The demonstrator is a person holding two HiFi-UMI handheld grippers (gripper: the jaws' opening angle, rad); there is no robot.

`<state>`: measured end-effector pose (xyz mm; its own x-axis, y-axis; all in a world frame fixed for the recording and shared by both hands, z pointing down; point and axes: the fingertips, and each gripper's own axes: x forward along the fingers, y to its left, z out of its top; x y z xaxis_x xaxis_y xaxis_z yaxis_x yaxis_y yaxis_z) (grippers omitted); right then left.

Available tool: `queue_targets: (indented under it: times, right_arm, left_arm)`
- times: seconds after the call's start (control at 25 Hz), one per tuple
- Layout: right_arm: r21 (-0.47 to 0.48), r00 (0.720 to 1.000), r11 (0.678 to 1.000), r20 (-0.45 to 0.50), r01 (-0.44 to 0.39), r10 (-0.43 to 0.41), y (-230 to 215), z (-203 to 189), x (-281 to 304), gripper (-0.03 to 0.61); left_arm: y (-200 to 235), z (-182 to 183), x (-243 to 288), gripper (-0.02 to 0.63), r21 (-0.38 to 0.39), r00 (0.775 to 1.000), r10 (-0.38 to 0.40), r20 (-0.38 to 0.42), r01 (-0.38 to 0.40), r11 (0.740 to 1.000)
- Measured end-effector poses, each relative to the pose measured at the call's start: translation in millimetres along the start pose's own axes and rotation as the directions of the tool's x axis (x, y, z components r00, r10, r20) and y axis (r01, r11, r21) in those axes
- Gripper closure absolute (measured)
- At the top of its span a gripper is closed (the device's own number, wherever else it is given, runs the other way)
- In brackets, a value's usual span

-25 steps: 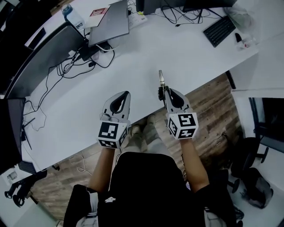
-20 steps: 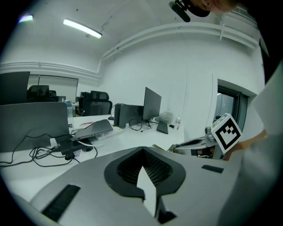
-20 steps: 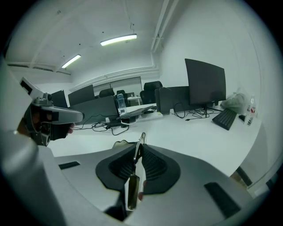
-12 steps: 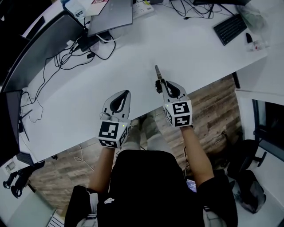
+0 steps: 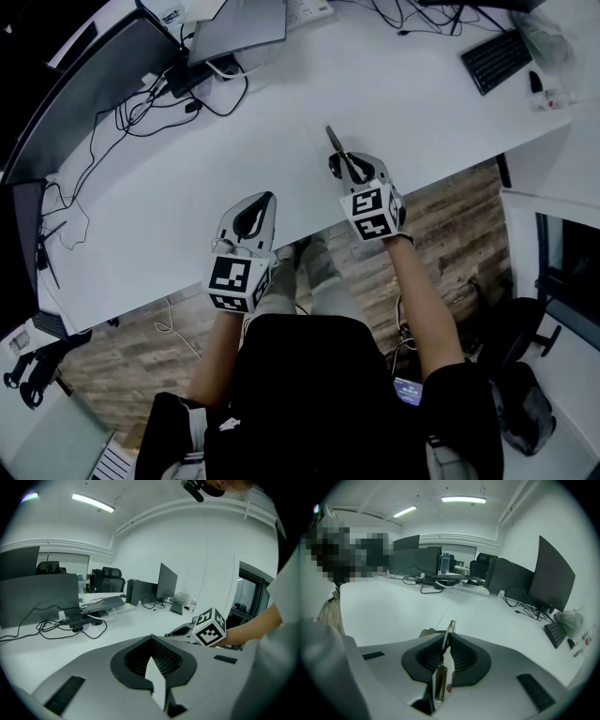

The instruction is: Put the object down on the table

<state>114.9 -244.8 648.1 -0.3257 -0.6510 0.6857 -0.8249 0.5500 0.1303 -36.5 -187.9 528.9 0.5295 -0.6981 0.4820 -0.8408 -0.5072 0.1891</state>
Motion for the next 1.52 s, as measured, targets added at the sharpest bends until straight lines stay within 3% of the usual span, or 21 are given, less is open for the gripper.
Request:
queue_targets:
  times: [0.52, 1.52]
  right_arm:
    - [-0.157, 1.0, 0.987, -0.021, 0.012, -0.016, 3.8, 2.6, 19.3, 0.534]
    - [-0.201, 1.0, 0.979, -0.006, 0.02, -0.022, 24.6, -5.6, 25.2, 0.511]
  left_arm:
    - [8.0, -16.2, 0.8, 0.601, -0.003, 0.999, 0.028, -0.026, -0.028, 1.0]
    - [11.2, -30.5, -5.2, 0.601, -0.01, 0.998, 0.038, -0.057, -0.039, 0.999]
